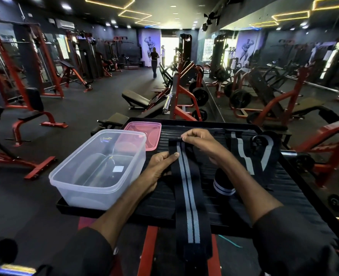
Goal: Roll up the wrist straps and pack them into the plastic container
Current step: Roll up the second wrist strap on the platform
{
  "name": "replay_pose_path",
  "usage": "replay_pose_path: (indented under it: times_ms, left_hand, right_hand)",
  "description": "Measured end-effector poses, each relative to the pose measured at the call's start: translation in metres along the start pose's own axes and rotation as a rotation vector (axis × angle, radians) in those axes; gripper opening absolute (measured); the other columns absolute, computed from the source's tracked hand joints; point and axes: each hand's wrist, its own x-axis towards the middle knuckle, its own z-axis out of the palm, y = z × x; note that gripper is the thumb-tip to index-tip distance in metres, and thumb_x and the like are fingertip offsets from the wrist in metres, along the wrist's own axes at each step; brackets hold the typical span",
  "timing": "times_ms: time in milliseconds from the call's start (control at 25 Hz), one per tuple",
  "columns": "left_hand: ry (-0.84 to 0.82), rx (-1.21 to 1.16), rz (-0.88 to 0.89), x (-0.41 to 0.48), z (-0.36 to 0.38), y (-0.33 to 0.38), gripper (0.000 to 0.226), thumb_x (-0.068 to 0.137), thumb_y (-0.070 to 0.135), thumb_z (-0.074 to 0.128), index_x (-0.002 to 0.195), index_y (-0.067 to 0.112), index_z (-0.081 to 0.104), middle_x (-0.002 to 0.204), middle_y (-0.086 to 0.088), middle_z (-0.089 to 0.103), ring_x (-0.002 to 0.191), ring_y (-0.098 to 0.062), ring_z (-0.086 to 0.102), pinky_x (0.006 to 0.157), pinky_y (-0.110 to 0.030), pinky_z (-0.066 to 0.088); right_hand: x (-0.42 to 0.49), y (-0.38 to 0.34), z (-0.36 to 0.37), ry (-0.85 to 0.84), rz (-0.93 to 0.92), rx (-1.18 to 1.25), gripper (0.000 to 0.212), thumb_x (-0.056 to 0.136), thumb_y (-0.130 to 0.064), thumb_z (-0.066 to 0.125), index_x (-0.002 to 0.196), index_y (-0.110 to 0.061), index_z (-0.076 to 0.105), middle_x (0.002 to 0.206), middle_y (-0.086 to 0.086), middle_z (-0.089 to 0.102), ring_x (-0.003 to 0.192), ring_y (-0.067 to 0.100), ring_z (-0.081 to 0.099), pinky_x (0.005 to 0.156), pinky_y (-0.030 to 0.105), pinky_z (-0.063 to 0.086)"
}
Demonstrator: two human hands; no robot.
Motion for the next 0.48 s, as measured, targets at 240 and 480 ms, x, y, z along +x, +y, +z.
replay_pose_path:
  times_ms: [240,480]
  left_hand:
    - [-0.045,-0.045,0.061,0.002,-0.003,-0.002,0.031,0.094,0.026,0.068,0.121,0.01,0.067,0.12,-0.012,0.073,0.109,-0.026,0.068,0.093,-0.04,0.053]
    - [0.105,0.053,0.286,0.016,-0.002,0.007,0.018,0.096,0.011,0.063,0.11,0.015,0.071,0.119,-0.022,0.07,0.108,-0.027,0.066,0.103,-0.053,0.047]
  right_hand:
    - [0.001,0.013,-0.003,-0.02,-0.055,-0.011,0.023,0.076,0.0,0.075,0.098,-0.005,0.075,0.098,0.01,0.077,0.088,0.012,0.07,0.084,0.03,0.056]
    - [-0.003,0.013,0.003,-0.078,-0.065,-0.064,0.025,0.075,-0.007,0.073,0.097,-0.016,0.076,0.096,0.011,0.076,0.085,0.014,0.067,0.081,0.042,0.056]
